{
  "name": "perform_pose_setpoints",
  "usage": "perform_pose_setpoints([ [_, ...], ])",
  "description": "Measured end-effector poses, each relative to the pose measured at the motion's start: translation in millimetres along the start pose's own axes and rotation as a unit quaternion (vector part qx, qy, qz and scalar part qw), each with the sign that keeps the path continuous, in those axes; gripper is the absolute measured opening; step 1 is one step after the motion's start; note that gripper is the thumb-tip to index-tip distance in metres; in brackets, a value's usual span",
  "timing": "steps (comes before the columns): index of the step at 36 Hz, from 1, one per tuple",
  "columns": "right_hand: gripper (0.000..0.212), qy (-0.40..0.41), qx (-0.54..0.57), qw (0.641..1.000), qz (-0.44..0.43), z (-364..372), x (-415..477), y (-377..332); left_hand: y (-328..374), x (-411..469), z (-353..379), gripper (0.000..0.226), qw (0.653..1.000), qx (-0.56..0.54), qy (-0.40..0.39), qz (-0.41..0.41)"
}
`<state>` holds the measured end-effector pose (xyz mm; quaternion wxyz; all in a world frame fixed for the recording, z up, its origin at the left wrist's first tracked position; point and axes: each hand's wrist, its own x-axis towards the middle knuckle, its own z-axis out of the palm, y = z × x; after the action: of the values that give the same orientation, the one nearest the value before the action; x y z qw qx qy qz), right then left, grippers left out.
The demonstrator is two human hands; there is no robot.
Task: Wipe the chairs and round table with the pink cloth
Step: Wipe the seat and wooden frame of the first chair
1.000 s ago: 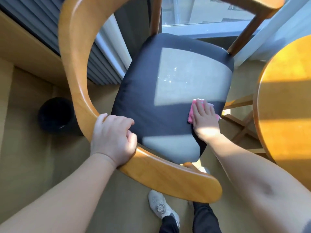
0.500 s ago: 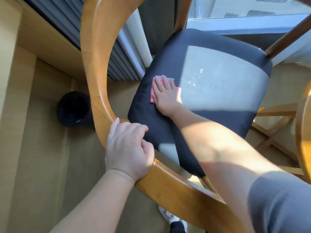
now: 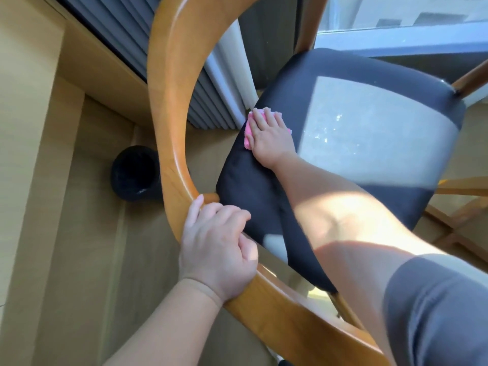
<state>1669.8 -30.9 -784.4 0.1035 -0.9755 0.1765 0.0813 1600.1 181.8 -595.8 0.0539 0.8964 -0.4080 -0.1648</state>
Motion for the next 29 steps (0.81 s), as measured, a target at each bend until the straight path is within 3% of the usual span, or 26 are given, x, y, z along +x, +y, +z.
perform_pose_setpoints([
  [7, 0.052, -0.002, 0.073, 0.995, 0.062, 1.9, -36.7, 54.6, -1.0, 0.4, 1.1, 0.026, 1.0, 0.017, -0.006, 0.009],
  [10, 0.053, 0.007, 0.06, 0.993, 0.102, 4.6, -64.1, 80.6, 1.1, 0.0, -0.4, 0.028, 1.0, 0.025, -0.01, 0.016],
  [14, 0.056, -0.067, -0.013, 0.984, 0.167, 5.5, -111.5, 101.1, 3.0, -0.1, -1.3, 0.028, 0.998, 0.041, -0.021, 0.038],
  [18, 0.055, 0.043, -0.023, 0.984, 0.169, 9.3, -147.4, 119.9, 3.1, 0.0, -2.1, 0.026, 0.997, 0.051, -0.024, 0.048],
  [29, 0.056, 0.042, 0.071, 0.952, 0.295, 15.0, -243.0, 157.6, 4.3, -2.6, 1.2, 0.03, 0.996, 0.066, 0.007, 0.059],
])
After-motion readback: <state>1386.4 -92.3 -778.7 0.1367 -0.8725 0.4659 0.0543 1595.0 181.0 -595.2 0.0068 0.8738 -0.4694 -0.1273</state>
